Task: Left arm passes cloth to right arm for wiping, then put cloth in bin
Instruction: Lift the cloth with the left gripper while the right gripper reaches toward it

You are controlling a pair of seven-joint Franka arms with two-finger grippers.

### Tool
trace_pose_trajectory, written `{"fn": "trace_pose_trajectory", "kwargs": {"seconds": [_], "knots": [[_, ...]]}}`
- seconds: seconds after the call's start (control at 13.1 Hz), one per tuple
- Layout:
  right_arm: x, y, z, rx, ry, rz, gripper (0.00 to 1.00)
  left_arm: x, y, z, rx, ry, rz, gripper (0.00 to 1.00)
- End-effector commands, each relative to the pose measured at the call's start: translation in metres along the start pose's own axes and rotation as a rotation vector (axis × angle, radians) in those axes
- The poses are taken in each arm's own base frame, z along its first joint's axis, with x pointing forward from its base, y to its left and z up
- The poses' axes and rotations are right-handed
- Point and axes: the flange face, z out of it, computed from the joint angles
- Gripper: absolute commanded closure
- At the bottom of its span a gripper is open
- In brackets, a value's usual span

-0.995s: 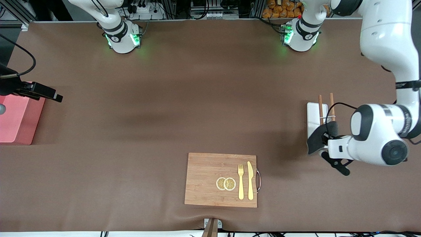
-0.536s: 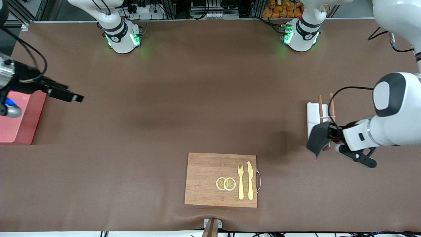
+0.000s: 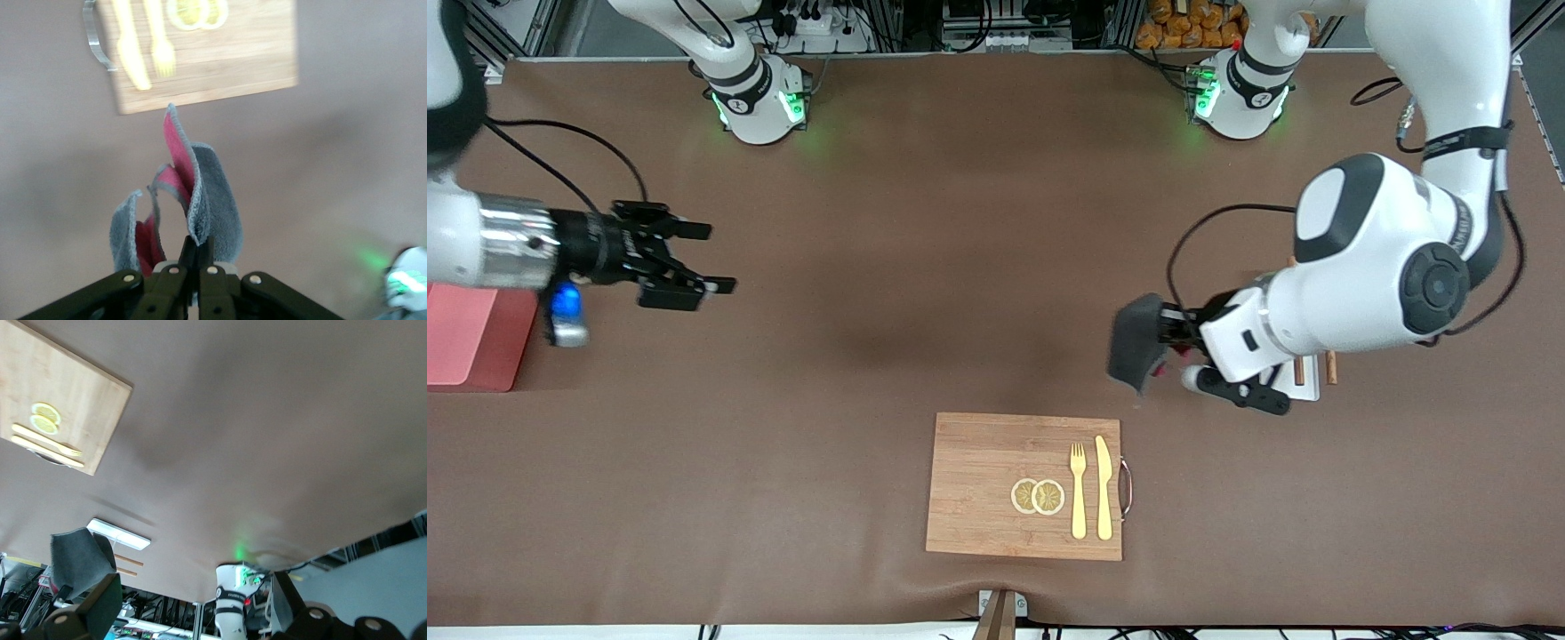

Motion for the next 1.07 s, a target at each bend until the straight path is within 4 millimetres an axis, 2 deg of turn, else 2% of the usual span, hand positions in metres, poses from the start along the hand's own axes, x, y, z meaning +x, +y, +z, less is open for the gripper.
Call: {"fn": "trace_pose_trajectory", "kwargs": {"seconds": [0.0,0.23,0.38,0.61,0.84,1.0], "knots": [[-0.005,-0.022,0.027,0.011,-0.014,0.087,0.0,-0.008,0.061,0.007,-0.097,0.055,-0.084,1.0],[-0.014,-0.047,0.055,0.064,-0.074,0.18,0.0,-0.019,0.143,0.036,-0.18,0.147,-0.187,1.0],[-0.017,-0.059,0.073,0.087,-0.079,0.178,0.0,-0.028,0.186,0.058,-0.239,0.19,-0.258,1.0],[-0.021,-0.075,0.107,0.091,-0.069,0.174,0.0,-0.044,0.228,0.07,-0.321,0.21,-0.339,1.0],[-0.022,-0.078,0.131,0.066,-0.07,0.177,0.0,-0.052,0.248,0.07,-0.368,0.243,-0.361,1.0],[-0.026,-0.079,0.143,0.057,-0.068,0.174,0.02,-0.054,0.254,0.069,-0.394,0.267,-0.372,1.0]]}}
